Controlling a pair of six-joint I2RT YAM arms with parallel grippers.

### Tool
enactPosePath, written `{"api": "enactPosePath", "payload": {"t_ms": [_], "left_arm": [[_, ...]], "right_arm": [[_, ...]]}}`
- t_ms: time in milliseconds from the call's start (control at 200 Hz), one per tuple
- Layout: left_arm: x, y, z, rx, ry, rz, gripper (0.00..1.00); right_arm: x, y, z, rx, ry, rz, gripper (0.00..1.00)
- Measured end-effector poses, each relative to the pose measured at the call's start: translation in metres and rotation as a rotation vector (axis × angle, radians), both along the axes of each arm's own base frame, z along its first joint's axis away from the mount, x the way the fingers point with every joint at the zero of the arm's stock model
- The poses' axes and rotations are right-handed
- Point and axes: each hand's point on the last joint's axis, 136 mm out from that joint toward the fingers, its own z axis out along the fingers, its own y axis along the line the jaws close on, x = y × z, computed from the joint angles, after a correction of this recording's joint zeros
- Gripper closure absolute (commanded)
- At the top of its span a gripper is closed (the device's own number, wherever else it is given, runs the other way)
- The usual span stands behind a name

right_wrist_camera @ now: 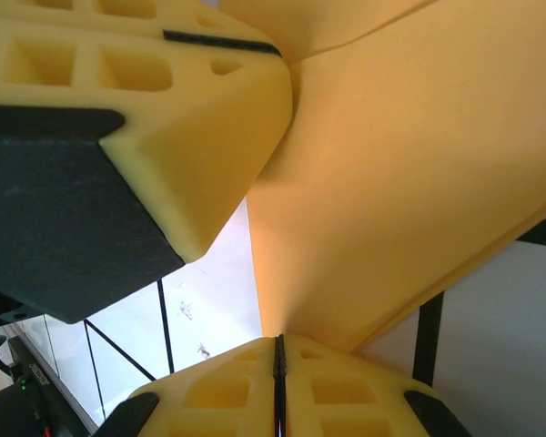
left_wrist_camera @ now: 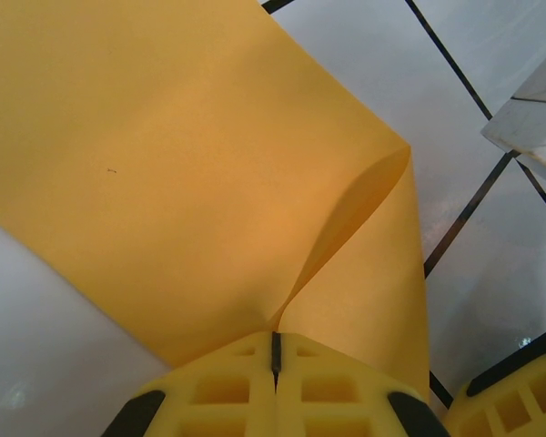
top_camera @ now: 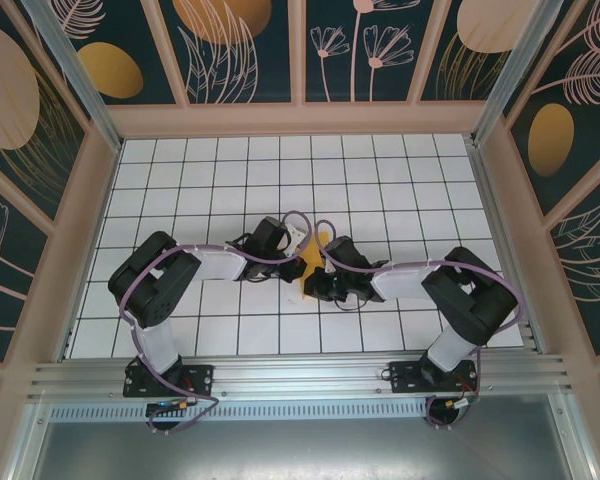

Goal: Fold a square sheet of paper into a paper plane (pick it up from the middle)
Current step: Third fold the triangle at the center of the table.

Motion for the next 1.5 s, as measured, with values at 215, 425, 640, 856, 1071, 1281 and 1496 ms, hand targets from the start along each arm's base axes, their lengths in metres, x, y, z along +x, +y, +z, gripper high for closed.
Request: {"api": "enactPosePath", "payload": {"t_ms": [215,425,640,856,1071,1281,1496], "left_arm": [[0.0,0.0,0.0,0.0,-0.001,-0.001,0.96],[0.0,0.0,0.0,0.001,-0.002,-0.003,0.96],[0.0,0.0,0.0,0.001,-0.002,-0.003,0.97],[0.0,0.0,0.0,0.001,-0.002,-0.003,0.97],[0.0,0.0,0.0,0.001,-0.002,-0.004,0.97],[0.0,0.0,0.0,0.0,-0.002,-0.004,0.97],[-0.001,0.0,0.0,0.0,-0.002,-0.008,0.97]], "right_arm": [[0.002,0.002,0.017,0.032,-0.032,0.0,0.88],[0.002,0.004,0.023,0.054,-0.045,0.003,0.88],[-0.002,0.007,0.006,0.038,-0.013,0.007,0.89],[-0.003,0.006,-0.001,0.027,0.001,0.003,0.88],[-0.009,0.012,0.008,0.044,-0.016,0.025,0.88],[-0.013,0.013,0.003,0.034,-0.005,0.032,0.88],[-0.013,0.014,-0.003,0.035,0.009,0.035,0.88]]}}
